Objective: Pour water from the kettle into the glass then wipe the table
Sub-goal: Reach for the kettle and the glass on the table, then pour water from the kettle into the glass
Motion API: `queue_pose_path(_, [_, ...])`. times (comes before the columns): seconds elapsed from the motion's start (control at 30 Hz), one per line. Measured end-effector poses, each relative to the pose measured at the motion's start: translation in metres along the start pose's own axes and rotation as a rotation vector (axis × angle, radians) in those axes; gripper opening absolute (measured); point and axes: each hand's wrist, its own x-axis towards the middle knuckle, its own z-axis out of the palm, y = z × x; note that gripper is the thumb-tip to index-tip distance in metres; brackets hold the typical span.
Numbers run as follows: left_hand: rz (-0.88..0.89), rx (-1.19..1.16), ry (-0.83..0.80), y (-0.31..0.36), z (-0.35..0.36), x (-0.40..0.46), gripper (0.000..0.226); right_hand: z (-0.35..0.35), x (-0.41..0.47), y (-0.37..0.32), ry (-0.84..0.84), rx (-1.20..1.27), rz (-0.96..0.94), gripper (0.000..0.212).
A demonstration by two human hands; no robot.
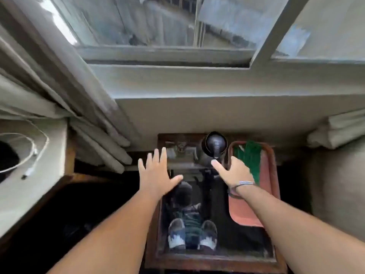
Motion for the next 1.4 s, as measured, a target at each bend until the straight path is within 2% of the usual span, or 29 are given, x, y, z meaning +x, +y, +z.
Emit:
queue_pose_path(0.1, [0.008, -0.038, -0.035, -0.009, 0.056, 0.035, 0.121, 0.036, 0.045, 0.014, -0.174, 0.261, 0.207, 0.078])
queue_pose_path(0.2, [-0.001, -0.160, -0.069, -0.009, 0.099, 0.084, 0.127, 0.061, 0.078, 0.015, -0.182, 0.605, 0.316, 0.076])
queue_pose_path(0.27, [-0.040, -0.326, -0.066, -0.005, 0.113, 0.120, 0.132, 0.071, 0.094, 0.011, -0.209, 0.886, 0.374, 0.083])
queue_pose_path(0.33, [-0.094, -0.553, -0.038, 0.000, 0.125, 0.151, 0.135, 0.074, 0.107, 0.010, -0.189, 0.947, 0.376, 0.086])
queue_pose_path(0.43, [-0.104, -0.900, 0.015, 0.010, 0.139, 0.177, 0.130, 0.072, 0.115, 0.009, -0.099, 0.795, 0.352, 0.073])
queue_pose_path(0.5, [-0.081, -1.066, 0.093, 0.019, 0.147, 0.186, 0.113, 0.068, 0.122, 0.008, -0.042, 0.642, 0.302, 0.071])
queue_pose_path(0.6, [-0.105, -1.192, 0.216, 0.027, 0.151, 0.194, 0.081, 0.062, 0.132, 0.005, -0.031, 0.478, 0.223, 0.071])
queue_pose_path(0.67, [-0.099, -1.216, 0.225, 0.024, 0.150, 0.195, 0.072, 0.059, 0.139, 0.004, -0.023, 0.457, 0.179, 0.075])
queue_pose_path(0.8, [-0.049, -1.200, 0.227, 0.015, 0.146, 0.189, 0.072, 0.057, 0.139, 0.009, -0.001, 0.435, 0.113, 0.076])
queue_pose_path(0.97, [0.074, -1.001, 0.229, 0.005, 0.122, 0.165, 0.074, 0.044, 0.119, 0.009, -0.039, 0.363, 0.064, 0.064])
queue_pose_path(1.03, [0.160, -0.926, 0.203, 0.004, 0.106, 0.148, 0.076, 0.031, 0.105, 0.008, -0.081, 0.317, 0.014, 0.067])
queue_pose_path(1.23, [0.314, -0.775, 0.163, 0.006, 0.044, 0.085, 0.072, -0.035, 0.043, -0.022, -0.171, 0.054, -0.197, 0.069])
queue_pose_path(1.4, [0.367, -0.813, 0.132, 0.016, -0.018, 0.028, 0.073, -0.102, -0.017, -0.069, -0.232, -0.170, -0.314, 0.082])
